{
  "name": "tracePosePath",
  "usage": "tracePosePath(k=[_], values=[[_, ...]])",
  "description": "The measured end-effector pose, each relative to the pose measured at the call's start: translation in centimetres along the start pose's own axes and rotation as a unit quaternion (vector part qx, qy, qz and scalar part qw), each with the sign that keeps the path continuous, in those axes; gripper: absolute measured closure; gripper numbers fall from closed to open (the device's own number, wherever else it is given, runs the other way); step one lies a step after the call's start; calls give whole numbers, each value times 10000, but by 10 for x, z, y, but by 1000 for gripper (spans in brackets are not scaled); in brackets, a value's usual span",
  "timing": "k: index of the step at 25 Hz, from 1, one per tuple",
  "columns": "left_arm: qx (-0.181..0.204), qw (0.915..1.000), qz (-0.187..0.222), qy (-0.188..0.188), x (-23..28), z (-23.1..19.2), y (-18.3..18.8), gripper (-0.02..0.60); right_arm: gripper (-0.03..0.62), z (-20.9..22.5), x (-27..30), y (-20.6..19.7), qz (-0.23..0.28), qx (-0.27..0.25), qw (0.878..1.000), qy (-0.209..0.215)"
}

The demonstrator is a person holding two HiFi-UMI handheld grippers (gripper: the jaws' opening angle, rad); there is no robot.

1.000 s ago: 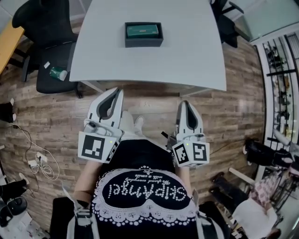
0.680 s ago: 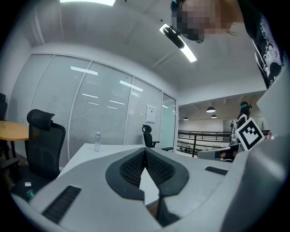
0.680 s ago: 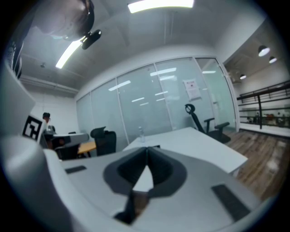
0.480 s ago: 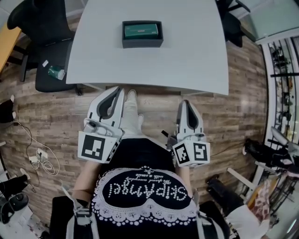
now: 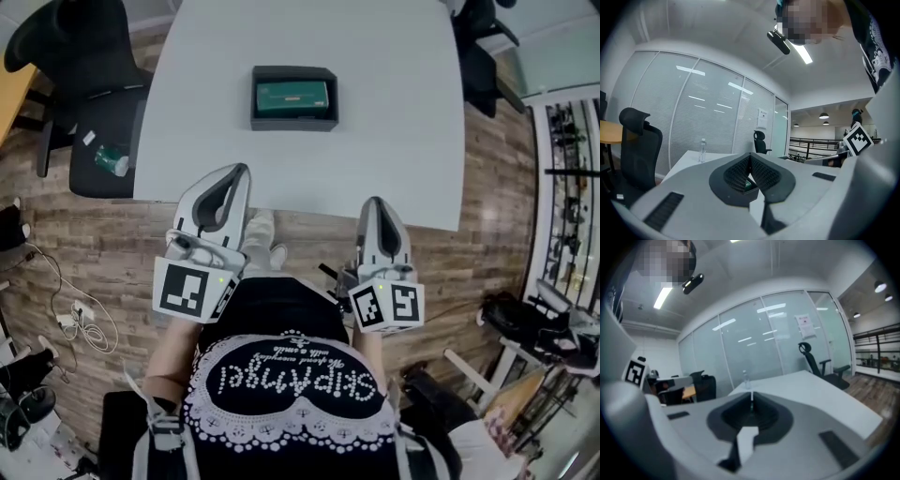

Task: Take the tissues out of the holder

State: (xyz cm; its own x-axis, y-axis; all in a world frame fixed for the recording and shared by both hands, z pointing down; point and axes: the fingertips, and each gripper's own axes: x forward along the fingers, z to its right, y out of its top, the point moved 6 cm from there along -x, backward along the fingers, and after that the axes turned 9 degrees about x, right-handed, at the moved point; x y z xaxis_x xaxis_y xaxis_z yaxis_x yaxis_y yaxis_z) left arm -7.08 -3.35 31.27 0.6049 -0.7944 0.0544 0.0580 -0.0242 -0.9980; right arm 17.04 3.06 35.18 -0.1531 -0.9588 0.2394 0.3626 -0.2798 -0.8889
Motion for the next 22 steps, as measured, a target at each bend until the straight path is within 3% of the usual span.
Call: tracePosePath(k=[13, 22], values=[[-92, 9999, -84, -46, 61, -69, -4, 560, 559, 0, 78, 23, 64, 32, 9997, -235], [-134, 9996, -230, 71, 65, -79, -12, 560, 559, -4, 97, 27, -33, -14, 9999, -100]])
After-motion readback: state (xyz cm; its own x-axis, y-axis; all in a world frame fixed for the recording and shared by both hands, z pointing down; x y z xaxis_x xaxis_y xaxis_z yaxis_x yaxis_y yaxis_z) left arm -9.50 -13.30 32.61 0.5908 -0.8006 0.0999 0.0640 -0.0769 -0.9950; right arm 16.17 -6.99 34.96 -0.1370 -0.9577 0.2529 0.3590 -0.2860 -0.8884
